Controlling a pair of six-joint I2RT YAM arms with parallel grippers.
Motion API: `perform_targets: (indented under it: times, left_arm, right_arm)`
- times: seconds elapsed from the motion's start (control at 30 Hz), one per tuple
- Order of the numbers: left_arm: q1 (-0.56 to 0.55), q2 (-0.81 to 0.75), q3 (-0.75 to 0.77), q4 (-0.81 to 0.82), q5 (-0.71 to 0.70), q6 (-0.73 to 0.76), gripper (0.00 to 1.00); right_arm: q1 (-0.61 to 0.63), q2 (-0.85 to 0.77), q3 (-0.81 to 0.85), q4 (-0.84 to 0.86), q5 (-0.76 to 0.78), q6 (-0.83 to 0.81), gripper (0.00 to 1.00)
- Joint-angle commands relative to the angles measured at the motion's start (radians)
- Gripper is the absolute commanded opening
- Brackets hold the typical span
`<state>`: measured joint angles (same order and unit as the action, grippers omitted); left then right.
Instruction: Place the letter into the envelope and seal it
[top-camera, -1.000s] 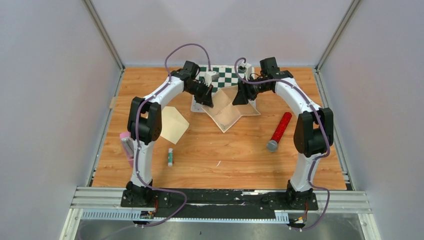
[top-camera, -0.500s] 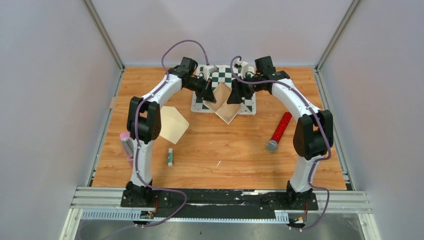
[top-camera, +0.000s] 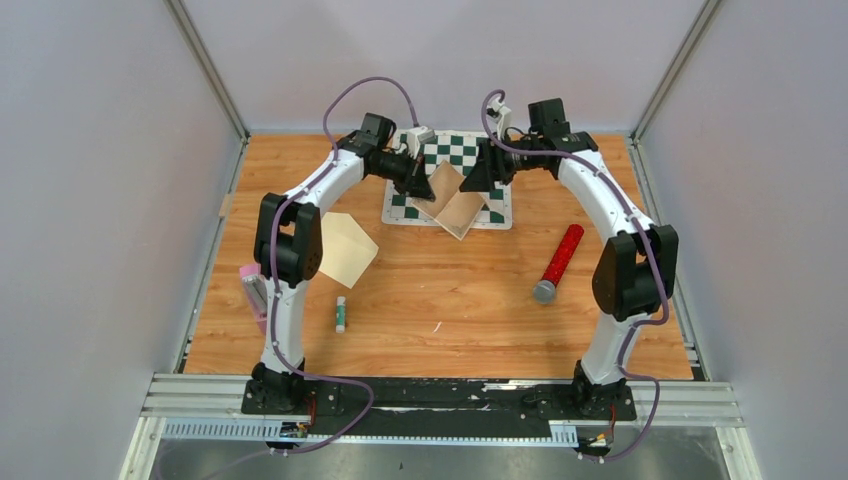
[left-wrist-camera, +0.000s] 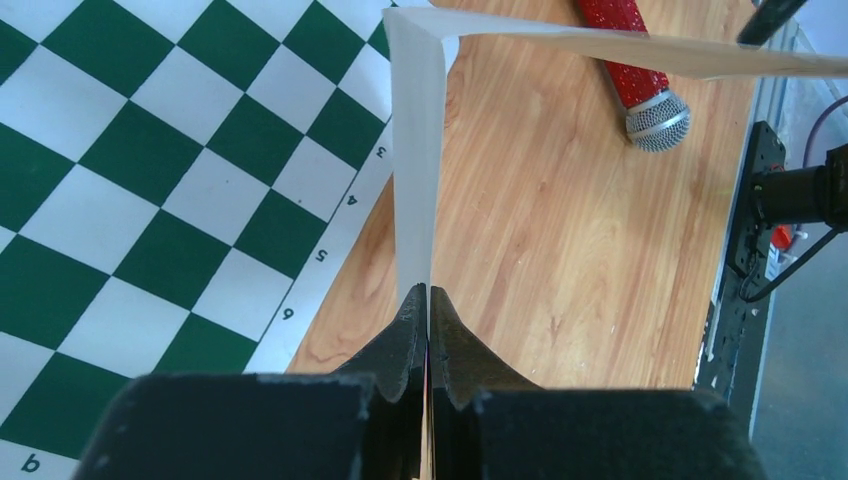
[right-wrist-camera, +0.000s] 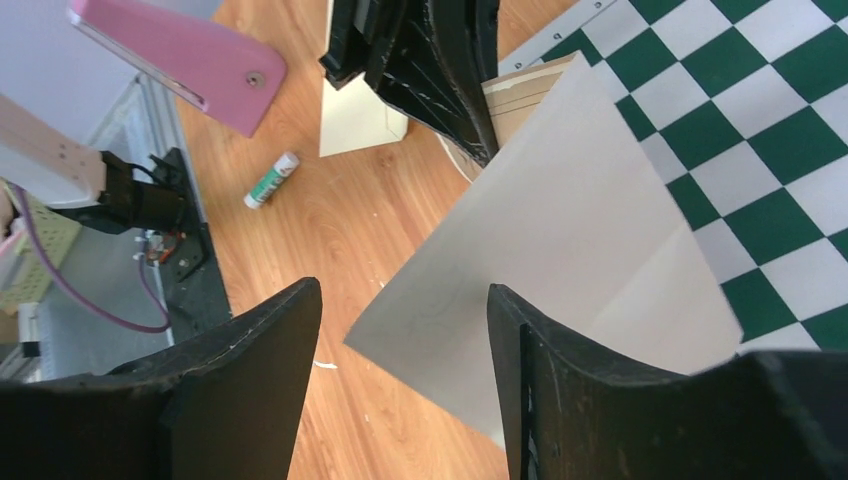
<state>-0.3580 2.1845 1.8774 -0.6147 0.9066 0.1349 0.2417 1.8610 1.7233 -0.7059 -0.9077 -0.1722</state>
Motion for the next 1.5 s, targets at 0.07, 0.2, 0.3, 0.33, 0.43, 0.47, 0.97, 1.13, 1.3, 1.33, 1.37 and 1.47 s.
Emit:
perform_targets:
  times: [0.07,0.2,0.3,0.33,0.43,0.47,0.97,1.13,1.3,1.33,1.37,1.47]
  left_arm:
    - [0.004,-0.033,0.021,0.085,0.027,-0.043,0.02]
    - [0.005,-0.027,0.045,0.100,0.032,-0.063,0.02]
    - [0.005,-0.031,0.055,0.116,0.049,-0.065,0.02]
    - [0.004,-0.034,0.056,0.116,0.053,-0.059,0.03]
    - [0.004,-0.044,0.054,0.112,0.057,-0.035,0.03]
    - [0.004,-0.049,0.050,0.112,0.063,-0.029,0.03]
    - [-0.017,-0.141,-0.027,0.120,0.119,0.119,0.07]
    - [-0.042,-0.139,-0.017,0.050,0.109,0.228,0.08]
    - [-0.045,-0.134,-0.001,0.033,0.112,0.279,0.08]
    - [-0.046,-0.133,0.004,0.017,0.112,0.287,0.08]
    - [-0.047,-0.128,0.015,0.004,0.111,0.299,0.08]
    - [-0.047,-0.125,0.021,-0.002,0.112,0.310,0.10]
  right_arm:
    - [-0.041,0.005,0.033,0.015,-0.190,0.078,0.59]
    - [-0.060,0.052,0.047,0.045,-0.267,0.135,0.57]
    - [-0.066,0.095,0.052,0.072,-0.291,0.164,0.57]
    - [-0.066,0.107,0.058,0.085,-0.294,0.189,0.57]
    - [-0.069,0.132,0.075,0.132,-0.297,0.245,0.56]
    - [-0.067,0.140,0.076,0.152,-0.294,0.266,0.55]
    - [-0.055,0.072,0.056,0.164,-0.008,-0.241,0.51]
    - [-0.053,0.065,0.041,0.175,0.008,-0.295,0.56]
    - [-0.046,0.047,0.018,0.174,-0.028,-0.389,0.61]
    - [-0.043,0.043,0.012,0.172,-0.041,-0.406,0.62]
    - [-0.038,0.038,0.008,0.171,-0.051,-0.420,0.62]
    - [-0.024,0.033,0.006,0.164,-0.067,-0.433,0.59]
